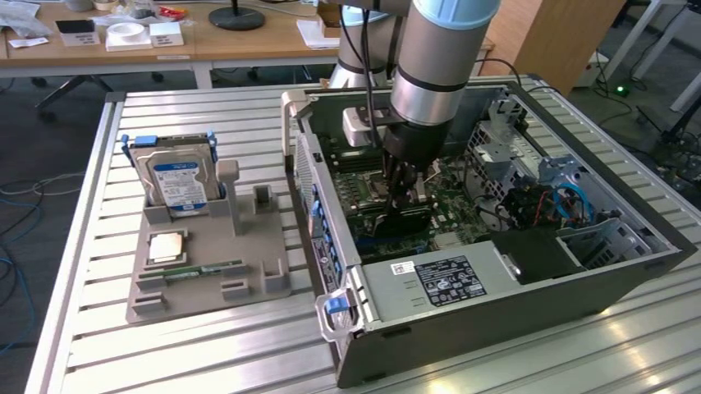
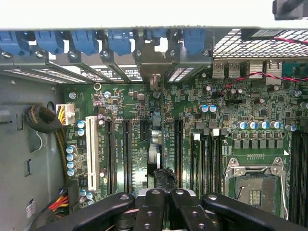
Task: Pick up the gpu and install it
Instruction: 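Press down on the gpu until it lock into place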
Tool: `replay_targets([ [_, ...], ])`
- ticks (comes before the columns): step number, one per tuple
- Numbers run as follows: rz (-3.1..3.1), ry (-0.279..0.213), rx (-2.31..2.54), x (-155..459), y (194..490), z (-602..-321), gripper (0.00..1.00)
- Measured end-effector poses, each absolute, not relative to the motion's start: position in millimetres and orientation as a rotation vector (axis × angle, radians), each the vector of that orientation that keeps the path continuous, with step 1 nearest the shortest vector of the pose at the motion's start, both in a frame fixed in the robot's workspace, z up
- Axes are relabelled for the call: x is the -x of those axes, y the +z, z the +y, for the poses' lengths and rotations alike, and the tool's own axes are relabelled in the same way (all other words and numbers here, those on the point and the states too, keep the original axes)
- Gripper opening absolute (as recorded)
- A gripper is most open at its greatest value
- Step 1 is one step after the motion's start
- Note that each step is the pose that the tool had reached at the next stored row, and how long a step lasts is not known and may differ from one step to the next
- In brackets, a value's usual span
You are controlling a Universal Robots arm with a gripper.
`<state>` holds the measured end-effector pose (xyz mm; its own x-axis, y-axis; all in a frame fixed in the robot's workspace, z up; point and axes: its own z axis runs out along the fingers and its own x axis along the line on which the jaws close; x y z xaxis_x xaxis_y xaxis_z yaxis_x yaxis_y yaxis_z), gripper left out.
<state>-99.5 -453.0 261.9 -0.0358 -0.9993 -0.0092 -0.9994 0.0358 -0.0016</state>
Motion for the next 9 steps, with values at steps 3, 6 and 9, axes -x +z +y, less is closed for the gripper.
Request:
replay_targets([
  [3,2.255,0.008,2.176,99.6,262.0,-453.0,0.11],
  [6,2.255,0.008,2.176,100.1,261.7,-453.0,0.11],
  [9,2.255,0.008,2.176,100.2,261.7,-453.0,0.11],
])
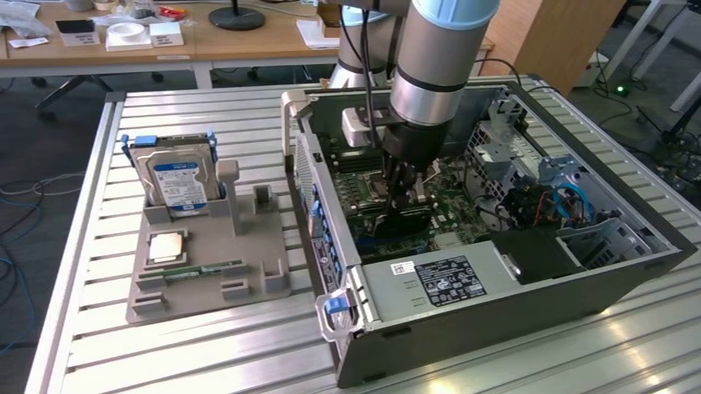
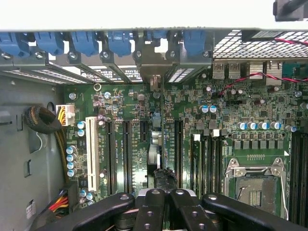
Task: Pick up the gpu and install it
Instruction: 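Press down on the gpu until it lock into place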
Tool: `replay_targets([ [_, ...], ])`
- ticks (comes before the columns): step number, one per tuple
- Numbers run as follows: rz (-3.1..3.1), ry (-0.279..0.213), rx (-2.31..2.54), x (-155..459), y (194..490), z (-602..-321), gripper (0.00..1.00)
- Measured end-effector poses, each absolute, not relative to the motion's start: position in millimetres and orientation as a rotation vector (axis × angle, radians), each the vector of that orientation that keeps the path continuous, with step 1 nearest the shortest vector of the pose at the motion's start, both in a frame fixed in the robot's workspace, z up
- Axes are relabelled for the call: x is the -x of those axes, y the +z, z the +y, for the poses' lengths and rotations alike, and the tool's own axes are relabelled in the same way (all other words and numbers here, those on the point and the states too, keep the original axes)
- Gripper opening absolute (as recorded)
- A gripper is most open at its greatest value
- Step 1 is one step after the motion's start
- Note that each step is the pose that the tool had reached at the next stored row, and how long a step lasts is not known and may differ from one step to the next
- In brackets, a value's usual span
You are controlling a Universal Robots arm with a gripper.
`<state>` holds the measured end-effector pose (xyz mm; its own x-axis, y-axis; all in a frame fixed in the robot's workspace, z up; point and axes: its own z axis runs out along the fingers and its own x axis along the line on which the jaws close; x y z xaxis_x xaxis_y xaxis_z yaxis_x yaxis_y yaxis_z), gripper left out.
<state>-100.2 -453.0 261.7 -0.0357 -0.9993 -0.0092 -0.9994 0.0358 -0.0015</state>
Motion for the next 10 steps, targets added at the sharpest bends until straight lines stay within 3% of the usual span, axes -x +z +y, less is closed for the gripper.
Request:
replay_targets([
  [10,2.255,0.008,2.176,102.3,261.4,-453.0,0.11],
])
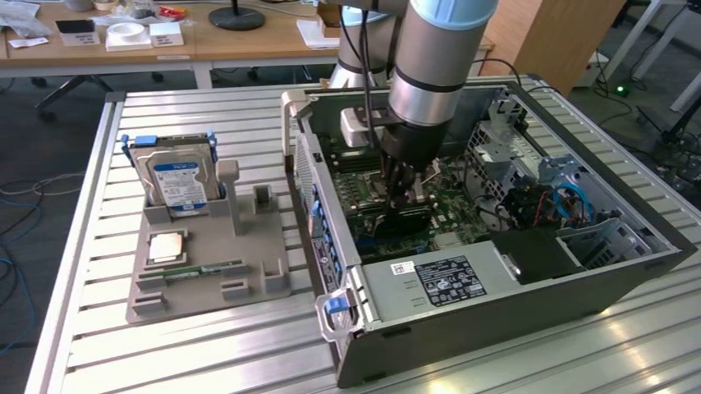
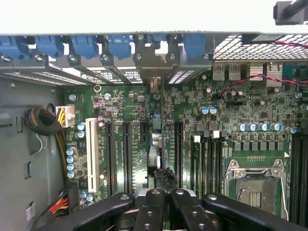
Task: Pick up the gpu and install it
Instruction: 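Press down on the gpu until it lock into place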
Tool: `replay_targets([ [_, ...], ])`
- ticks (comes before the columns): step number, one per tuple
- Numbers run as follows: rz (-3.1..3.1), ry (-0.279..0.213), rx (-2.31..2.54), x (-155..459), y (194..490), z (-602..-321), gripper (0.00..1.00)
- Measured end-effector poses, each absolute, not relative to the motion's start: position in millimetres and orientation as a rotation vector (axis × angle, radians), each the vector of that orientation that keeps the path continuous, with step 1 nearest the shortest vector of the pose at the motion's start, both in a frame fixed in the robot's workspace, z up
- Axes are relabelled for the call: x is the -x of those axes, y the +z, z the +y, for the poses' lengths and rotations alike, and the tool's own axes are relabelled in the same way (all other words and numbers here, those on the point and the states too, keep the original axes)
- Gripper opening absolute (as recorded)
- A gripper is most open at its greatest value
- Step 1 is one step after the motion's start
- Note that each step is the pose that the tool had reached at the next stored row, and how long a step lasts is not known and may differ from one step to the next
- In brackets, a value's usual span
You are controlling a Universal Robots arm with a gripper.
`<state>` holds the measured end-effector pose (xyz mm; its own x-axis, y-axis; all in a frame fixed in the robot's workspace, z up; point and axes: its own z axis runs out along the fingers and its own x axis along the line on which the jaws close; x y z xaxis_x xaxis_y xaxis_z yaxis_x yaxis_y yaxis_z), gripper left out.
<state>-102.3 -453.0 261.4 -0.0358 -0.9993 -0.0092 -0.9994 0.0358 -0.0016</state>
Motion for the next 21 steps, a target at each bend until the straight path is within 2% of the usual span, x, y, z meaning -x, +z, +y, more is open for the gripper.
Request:
replay_targets([
  [15,2.255,0.009,2.175,105.6,261.7,-452.9,0.11],
  [21,2.255,0.008,2.176,105.5,274.4,-451.8,0.11],
])
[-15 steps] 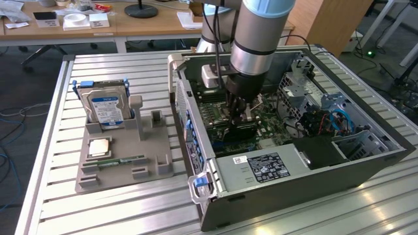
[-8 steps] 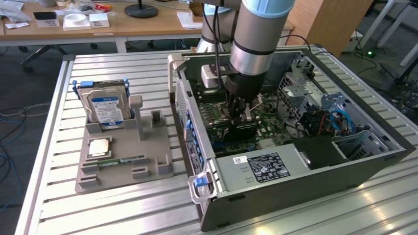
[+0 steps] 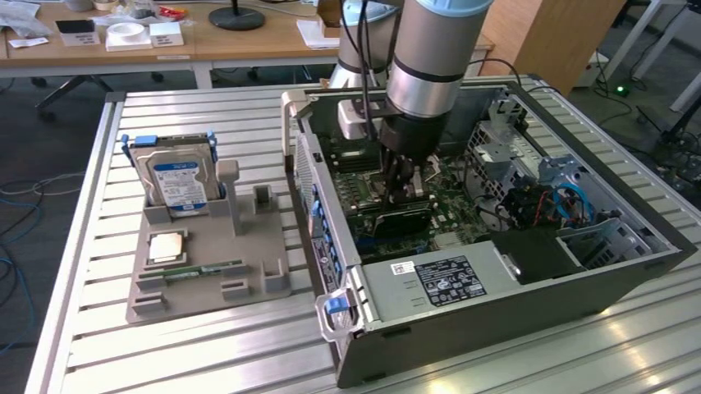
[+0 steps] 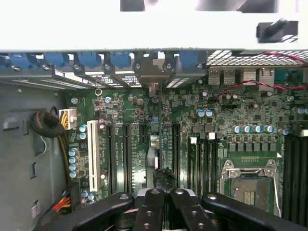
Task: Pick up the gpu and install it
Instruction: 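Press down on the gpu until it lock into place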
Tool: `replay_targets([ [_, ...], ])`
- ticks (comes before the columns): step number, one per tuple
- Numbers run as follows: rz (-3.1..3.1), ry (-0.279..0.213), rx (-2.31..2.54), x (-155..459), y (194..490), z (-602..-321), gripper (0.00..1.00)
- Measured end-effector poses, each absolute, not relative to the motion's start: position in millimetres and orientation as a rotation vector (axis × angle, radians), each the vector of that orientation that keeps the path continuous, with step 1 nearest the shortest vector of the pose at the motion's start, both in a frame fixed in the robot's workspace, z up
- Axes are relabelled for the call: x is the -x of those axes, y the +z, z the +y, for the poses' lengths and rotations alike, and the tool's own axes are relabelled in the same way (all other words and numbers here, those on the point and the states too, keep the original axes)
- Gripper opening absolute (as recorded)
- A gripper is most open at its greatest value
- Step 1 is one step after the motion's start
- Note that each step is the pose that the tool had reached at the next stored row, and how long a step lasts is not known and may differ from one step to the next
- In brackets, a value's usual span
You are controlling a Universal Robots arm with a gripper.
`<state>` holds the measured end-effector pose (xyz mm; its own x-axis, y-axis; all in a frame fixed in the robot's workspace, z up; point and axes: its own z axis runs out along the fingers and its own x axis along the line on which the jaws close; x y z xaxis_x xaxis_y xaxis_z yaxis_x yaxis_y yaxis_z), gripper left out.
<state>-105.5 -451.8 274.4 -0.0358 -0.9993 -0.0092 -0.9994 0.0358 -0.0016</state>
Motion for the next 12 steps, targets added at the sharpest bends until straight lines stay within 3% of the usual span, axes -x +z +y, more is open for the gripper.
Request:
replay_targets([
  [12,2.257,0.003,2.178,105.5,295.3,-448.0,0.11],
])
